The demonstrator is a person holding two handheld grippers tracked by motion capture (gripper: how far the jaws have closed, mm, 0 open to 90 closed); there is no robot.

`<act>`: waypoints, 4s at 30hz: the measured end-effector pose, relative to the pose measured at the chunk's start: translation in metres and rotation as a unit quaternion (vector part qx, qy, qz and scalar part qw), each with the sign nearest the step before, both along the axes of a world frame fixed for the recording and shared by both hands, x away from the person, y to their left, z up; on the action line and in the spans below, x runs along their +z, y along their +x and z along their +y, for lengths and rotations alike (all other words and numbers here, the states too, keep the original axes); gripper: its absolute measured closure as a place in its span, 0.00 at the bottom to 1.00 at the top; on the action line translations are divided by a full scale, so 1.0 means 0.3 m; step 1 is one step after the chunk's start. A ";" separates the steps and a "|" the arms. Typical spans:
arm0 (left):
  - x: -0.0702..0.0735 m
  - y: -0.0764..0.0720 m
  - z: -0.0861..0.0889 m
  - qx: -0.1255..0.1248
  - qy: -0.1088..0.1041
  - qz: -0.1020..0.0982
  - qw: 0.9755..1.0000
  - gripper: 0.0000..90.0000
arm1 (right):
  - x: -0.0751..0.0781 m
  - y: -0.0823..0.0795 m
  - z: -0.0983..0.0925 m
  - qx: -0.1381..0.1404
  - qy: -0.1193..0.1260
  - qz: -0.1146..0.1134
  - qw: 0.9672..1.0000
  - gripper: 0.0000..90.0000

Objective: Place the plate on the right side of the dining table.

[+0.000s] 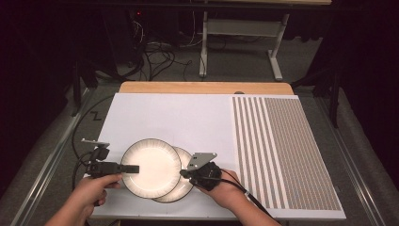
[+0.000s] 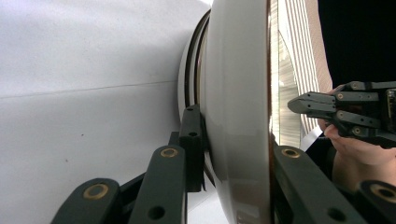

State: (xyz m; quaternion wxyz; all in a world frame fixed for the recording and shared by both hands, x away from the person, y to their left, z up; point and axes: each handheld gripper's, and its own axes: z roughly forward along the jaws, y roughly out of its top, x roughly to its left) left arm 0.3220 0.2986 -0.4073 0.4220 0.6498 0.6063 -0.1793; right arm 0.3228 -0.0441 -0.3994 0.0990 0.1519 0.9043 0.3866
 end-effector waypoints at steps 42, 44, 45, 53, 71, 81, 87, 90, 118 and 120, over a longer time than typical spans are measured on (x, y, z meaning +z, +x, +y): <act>0.020 -0.026 -0.018 0.009 0.015 -0.143 0.990 0.86 | 0.089 0.028 -0.374 -0.116 0.109 -0.015 0.987 0.65; 0.022 -0.031 -0.020 0.007 0.017 -0.152 0.988 0.86 | 0.090 0.026 -0.397 -0.121 0.115 -0.015 0.986 0.64; 0.022 -0.032 -0.019 0.005 0.017 -0.155 0.988 0.86 | 0.092 0.026 -0.409 -0.123 0.119 -0.013 0.985 0.61; 0.035 -0.062 -0.034 0.001 0.045 -0.224 0.974 0.86 | 0.087 0.024 -0.500 -0.151 0.151 -0.015 0.977 0.37; 0.051 -0.125 -0.061 0.006 0.105 -0.350 0.931 0.86 | 0.101 0.007 -0.585 -0.214 0.170 -0.065 0.960 0.01; 0.043 -0.131 -0.066 0.006 0.108 -0.369 0.923 0.86 | 0.090 0.017 -0.422 -0.165 0.162 -0.062 0.971 0.01; 0.043 -0.130 -0.066 0.002 0.107 -0.375 0.921 0.86 | 0.071 0.043 -0.333 -0.140 0.153 -0.043 0.977 0.04; 0.041 -0.129 -0.064 0.005 0.108 -0.378 0.919 0.86 | 0.062 0.060 -0.290 -0.130 0.154 -0.033 0.979 0.05; 0.042 -0.133 -0.067 -0.001 0.112 -0.388 0.915 0.86 | 0.005 0.150 0.024 -0.073 0.150 0.046 0.985 0.55; 0.042 -0.132 -0.067 -0.002 0.112 -0.388 0.915 0.86 | 0.002 0.152 0.037 -0.074 0.146 0.049 0.985 0.60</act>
